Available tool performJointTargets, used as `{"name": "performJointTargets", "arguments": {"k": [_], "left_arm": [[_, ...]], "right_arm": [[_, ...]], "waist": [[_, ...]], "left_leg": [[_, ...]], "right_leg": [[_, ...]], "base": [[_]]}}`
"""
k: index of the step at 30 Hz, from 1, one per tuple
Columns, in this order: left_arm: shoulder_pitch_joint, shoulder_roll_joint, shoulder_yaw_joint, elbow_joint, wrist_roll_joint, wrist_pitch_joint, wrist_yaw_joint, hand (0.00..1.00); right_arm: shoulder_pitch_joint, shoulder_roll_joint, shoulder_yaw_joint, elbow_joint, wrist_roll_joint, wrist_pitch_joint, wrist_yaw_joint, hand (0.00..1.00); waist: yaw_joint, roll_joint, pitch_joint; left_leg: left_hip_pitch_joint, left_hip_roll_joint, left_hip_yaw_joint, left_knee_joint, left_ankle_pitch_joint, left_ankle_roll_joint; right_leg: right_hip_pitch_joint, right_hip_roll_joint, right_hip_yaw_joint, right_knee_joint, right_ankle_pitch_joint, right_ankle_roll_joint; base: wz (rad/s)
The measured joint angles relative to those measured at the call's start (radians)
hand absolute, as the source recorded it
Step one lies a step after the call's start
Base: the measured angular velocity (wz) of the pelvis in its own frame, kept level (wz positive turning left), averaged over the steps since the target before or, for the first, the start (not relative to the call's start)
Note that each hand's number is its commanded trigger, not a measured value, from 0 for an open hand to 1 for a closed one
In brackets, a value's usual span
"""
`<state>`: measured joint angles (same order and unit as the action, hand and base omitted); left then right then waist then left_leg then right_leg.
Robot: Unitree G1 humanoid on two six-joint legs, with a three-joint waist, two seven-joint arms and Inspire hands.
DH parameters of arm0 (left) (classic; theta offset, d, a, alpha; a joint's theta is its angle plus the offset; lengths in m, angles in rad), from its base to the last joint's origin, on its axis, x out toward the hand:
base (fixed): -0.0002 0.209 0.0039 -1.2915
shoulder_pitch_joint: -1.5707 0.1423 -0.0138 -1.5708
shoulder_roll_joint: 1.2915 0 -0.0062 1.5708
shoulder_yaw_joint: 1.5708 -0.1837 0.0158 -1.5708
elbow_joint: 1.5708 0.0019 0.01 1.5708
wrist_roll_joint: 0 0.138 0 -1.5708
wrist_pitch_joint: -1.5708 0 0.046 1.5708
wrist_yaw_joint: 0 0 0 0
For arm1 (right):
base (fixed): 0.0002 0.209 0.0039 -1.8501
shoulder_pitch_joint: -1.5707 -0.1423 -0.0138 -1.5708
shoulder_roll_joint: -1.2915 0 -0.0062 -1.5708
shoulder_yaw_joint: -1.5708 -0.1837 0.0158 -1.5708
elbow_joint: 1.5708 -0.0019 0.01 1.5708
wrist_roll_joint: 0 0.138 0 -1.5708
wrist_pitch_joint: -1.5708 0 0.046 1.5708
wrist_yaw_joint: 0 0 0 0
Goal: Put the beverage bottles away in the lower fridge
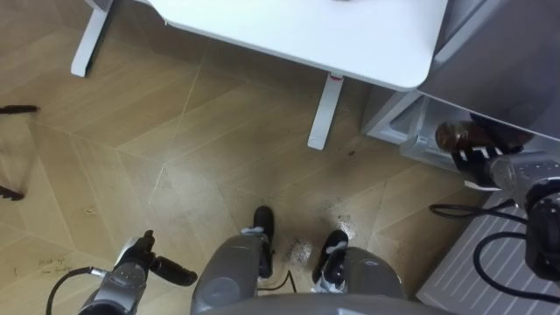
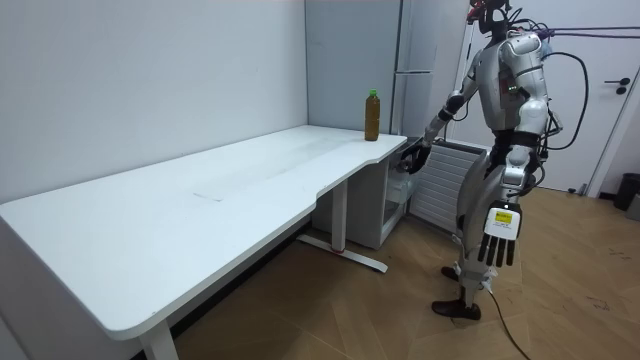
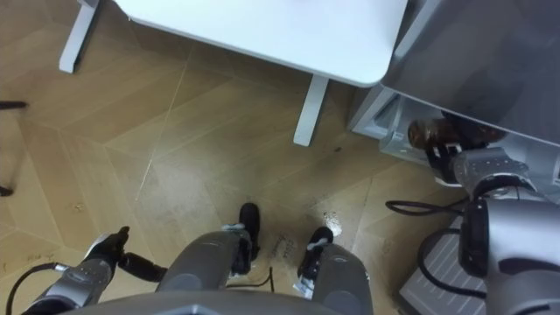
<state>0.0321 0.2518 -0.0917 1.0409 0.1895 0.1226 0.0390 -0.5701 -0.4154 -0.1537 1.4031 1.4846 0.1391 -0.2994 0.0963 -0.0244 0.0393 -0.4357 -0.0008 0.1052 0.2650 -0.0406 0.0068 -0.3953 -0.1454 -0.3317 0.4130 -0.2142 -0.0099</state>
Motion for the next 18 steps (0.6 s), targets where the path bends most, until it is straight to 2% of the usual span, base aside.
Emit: {"name": "performJointTargets", "arguments": {"k": [4, 11, 18], "left_arm": [[0.0, 0.0, 0.013, -0.001, 0.002, 0.0, 0.0, 0.0], [0.002, 0.0, 0.022, -0.004, 0.003, 0.0, -0.001, 0.0], [0.005, -0.003, 0.071, -0.004, 0.01, 0.001, -0.021, 0.0]], "right_arm": [[0.001, 0.003, 0.0, 0.0, 0.002, 0.001, 0.0, 0.0], [0.004, 0.006, -0.027, 0.0, 0.003, 0.002, 0.0, 0.0], [0.009, 0.011, -0.029, 0.0, 0.002, 0.003, 0.0, 0.0]], "waist": [[0.004, 0.003, -0.0018], [0.008, 0.01, -0.006], [0.01, 0.011, -0.0072]], "left_leg": [[0.015, 0.006, -0.001, -0.009, 0.001, 0.002], [0.035, 0.004, -0.001, -0.012, 0.003, 0.004], [0.064, 0.004, -0.001, -0.017, 0.003, 0.004]], "right_leg": [[0.019, 0.009, -0.002, -0.018, 0.007, -0.002], [0.038, 0.008, -0.002, -0.018, 0.008, -0.001], [0.068, 0.01, -0.005, -0.027, 0.01, 0.001]], "base": [[0.0], [0.0], [0.0]]}}
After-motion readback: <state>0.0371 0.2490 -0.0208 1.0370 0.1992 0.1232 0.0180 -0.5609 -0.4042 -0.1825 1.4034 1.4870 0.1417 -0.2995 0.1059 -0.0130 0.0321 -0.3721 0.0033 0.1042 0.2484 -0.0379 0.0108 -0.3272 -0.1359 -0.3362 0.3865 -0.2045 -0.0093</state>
